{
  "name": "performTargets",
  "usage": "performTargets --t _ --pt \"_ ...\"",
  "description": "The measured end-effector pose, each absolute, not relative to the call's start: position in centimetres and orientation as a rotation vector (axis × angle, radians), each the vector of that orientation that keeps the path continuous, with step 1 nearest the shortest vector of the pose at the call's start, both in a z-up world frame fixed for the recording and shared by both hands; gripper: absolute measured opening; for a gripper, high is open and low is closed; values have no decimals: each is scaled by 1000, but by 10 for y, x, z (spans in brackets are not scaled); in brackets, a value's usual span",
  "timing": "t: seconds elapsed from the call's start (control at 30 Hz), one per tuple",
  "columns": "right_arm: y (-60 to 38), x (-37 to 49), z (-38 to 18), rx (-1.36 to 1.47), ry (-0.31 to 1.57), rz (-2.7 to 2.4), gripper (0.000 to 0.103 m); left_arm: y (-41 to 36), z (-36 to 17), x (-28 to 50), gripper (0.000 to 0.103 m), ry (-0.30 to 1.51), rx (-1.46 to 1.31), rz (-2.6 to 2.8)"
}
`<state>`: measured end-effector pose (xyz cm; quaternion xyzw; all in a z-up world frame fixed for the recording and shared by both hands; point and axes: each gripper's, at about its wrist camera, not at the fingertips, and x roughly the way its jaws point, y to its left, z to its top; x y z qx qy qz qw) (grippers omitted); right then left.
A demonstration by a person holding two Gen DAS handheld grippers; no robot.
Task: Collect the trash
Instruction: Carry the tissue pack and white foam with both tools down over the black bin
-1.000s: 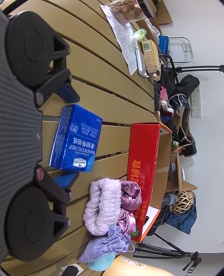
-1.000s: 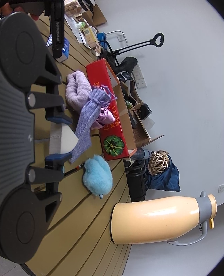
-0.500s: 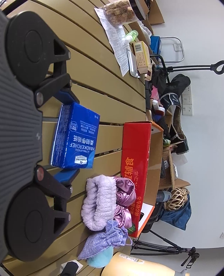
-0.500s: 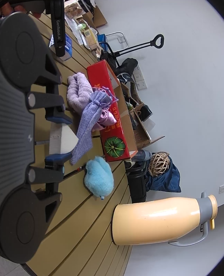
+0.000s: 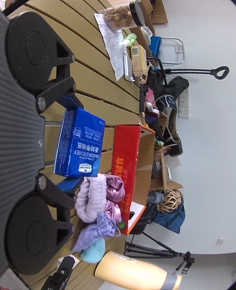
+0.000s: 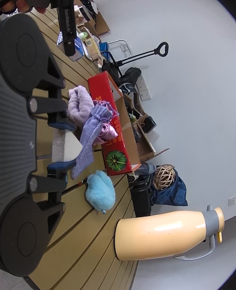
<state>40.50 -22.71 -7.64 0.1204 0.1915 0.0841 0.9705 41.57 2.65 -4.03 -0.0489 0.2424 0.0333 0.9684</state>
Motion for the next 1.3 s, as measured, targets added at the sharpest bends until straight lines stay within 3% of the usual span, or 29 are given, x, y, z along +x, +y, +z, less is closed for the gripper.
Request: performTargets --t 0.97,1.3 --pt "-201 299 -57 134 382 399 35 25 -17 276 78 385 -62 -91" --pt "-186 260 -101 78 562 434 35 16 -53 235 78 497 -68 -118"
